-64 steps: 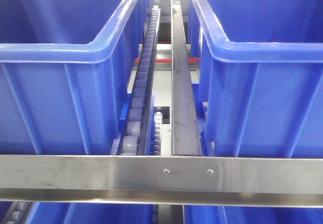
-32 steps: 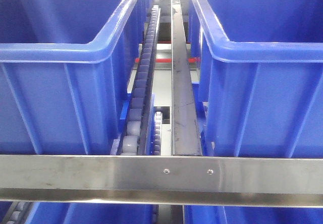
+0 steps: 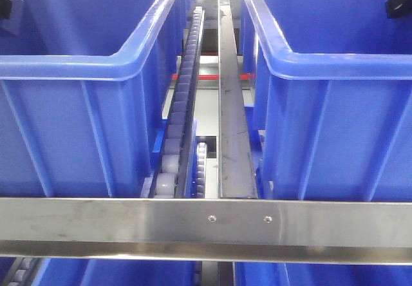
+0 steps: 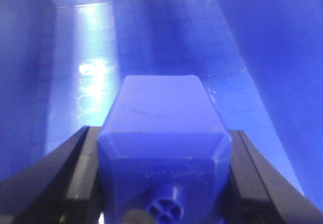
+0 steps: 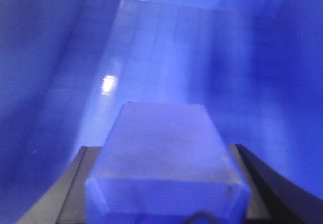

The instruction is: Pick and sort blue part to right shelf

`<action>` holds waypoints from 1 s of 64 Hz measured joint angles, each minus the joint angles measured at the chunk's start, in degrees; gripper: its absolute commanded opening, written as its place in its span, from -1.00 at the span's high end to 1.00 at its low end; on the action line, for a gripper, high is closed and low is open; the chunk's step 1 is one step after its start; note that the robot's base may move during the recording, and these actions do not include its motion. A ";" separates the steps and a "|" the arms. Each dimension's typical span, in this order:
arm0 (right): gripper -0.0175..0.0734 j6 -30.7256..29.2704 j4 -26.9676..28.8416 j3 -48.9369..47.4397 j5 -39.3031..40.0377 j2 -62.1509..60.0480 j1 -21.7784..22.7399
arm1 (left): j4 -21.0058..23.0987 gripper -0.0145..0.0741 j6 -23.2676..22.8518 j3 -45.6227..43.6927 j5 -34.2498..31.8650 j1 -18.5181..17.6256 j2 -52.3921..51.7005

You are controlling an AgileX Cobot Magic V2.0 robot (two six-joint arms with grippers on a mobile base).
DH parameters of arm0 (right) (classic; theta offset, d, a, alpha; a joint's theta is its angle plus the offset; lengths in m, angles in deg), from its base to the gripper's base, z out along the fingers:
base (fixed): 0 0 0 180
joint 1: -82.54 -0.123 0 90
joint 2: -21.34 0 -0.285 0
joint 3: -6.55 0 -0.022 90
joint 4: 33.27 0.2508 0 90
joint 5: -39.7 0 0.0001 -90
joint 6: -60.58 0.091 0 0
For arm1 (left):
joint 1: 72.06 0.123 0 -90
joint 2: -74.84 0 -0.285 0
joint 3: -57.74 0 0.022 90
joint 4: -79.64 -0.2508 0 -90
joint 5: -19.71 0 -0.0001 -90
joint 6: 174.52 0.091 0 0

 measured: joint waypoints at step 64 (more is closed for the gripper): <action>0.57 0.00 0.74 0.00 -2.33 -5.25 0.00 | 0.21 0.37 0.09 -0.26 -1.45 0.00 -3.79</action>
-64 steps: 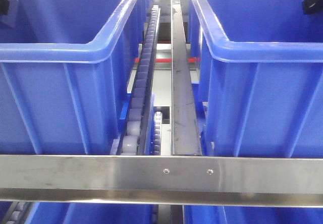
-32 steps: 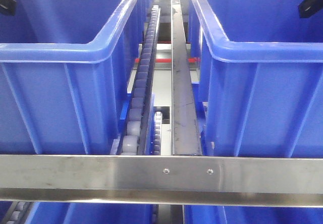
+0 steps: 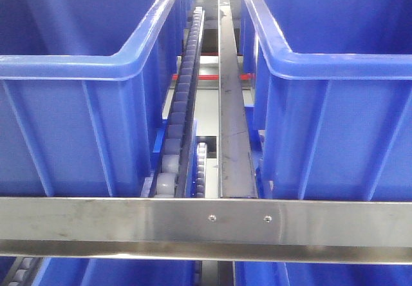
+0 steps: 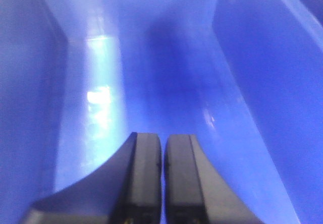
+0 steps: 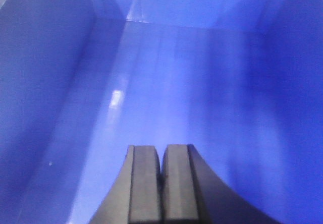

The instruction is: Pick and sort blue part to right shelf

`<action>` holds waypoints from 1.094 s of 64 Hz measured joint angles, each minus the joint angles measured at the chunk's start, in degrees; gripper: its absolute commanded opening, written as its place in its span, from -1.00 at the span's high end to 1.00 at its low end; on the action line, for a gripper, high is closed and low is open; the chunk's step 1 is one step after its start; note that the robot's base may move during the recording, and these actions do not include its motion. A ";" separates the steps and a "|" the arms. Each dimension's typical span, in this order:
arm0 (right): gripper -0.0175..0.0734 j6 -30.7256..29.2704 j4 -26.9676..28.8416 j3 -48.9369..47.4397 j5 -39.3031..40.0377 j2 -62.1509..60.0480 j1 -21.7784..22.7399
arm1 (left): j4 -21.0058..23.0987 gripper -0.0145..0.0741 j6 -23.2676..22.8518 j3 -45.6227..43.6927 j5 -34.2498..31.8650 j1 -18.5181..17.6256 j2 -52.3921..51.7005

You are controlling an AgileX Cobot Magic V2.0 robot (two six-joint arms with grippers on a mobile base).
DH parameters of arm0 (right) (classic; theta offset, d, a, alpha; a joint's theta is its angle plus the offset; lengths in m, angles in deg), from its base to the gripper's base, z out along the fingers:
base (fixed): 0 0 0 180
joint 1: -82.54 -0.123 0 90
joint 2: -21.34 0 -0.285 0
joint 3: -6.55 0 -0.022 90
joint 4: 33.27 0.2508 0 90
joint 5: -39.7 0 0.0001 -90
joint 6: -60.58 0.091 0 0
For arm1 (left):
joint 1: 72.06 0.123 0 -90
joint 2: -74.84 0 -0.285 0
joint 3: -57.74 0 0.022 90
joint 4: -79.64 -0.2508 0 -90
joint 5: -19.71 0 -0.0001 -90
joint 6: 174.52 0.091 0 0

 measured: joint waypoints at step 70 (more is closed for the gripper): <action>0.57 0.00 0.00 32.47 4.97 -47.78 0.00 | 1.51 0.37 -0.10 33.18 -3.36 0.27 -51.70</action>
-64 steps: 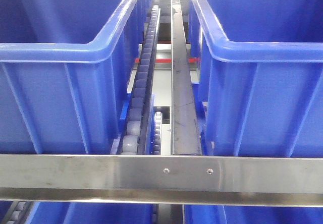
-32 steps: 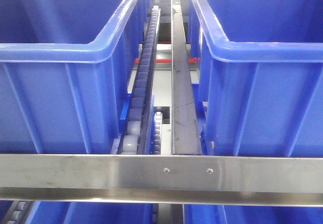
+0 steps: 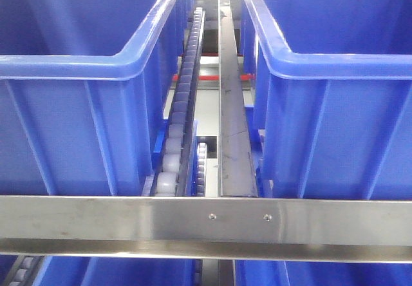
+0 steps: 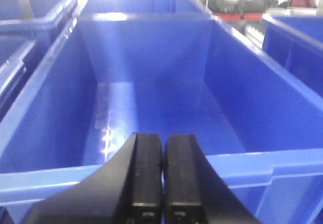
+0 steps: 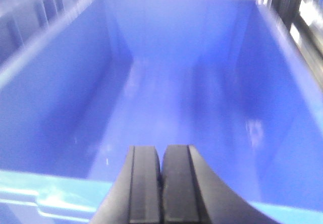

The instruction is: Pick and sort blue part to right shelf

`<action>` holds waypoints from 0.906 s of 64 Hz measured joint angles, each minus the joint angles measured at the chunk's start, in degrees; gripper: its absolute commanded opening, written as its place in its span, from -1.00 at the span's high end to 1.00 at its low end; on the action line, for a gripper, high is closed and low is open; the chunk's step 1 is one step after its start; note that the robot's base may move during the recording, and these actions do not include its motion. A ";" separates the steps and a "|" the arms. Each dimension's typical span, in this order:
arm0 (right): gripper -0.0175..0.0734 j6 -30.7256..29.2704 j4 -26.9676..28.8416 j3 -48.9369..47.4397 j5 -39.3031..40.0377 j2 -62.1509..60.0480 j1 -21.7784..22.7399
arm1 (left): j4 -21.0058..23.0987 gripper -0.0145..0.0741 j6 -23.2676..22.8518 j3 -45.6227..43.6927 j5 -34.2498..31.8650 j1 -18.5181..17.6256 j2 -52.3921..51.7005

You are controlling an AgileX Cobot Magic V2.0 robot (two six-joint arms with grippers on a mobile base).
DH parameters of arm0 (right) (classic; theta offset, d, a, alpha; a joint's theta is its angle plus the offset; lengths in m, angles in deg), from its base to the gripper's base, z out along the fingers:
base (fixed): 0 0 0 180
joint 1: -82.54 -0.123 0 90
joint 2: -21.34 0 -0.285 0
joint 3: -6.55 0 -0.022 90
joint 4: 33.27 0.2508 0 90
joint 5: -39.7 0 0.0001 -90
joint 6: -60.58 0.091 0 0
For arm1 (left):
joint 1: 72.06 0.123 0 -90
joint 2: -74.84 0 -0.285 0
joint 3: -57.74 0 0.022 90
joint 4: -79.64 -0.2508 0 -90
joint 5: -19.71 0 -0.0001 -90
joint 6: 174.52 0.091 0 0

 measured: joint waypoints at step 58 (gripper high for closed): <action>0.57 0.00 0.00 8.58 -0.15 -13.06 3.94 | 0.05 0.37 0.00 0.09 0.00 0.00 -0.14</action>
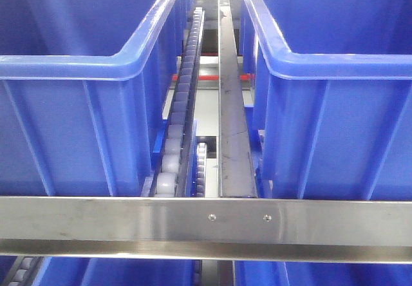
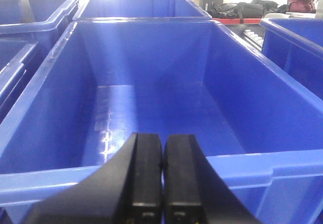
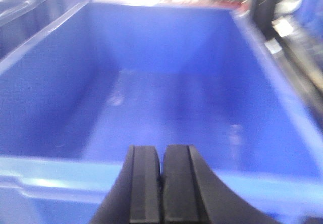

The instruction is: Pick and sort blue part to right shelf

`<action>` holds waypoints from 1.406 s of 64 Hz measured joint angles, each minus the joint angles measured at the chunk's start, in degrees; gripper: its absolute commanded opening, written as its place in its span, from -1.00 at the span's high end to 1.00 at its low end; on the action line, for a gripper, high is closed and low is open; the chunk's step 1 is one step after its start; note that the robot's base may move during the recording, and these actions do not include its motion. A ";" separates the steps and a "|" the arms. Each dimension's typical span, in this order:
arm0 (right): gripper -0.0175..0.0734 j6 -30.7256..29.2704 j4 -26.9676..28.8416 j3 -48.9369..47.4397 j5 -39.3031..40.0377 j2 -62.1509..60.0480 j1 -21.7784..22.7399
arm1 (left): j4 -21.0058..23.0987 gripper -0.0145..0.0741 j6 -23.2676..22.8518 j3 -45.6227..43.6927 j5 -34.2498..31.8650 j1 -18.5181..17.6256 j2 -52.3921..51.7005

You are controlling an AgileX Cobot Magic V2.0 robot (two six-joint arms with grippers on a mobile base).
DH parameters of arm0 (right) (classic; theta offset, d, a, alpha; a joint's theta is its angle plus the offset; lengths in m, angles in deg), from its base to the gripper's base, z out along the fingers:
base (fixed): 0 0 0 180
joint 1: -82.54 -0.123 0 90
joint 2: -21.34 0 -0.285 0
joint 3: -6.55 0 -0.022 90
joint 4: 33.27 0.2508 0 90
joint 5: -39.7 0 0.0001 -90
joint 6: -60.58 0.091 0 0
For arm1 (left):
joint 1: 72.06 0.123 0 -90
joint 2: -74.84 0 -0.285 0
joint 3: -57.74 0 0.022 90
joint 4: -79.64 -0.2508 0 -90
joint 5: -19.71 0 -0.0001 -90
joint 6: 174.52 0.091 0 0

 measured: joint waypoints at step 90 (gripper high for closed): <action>0.57 0.00 0.00 6.98 2.34 -6.52 0.14 | -3.13 0.37 0.00 4.21 -0.13 1.11 -2.57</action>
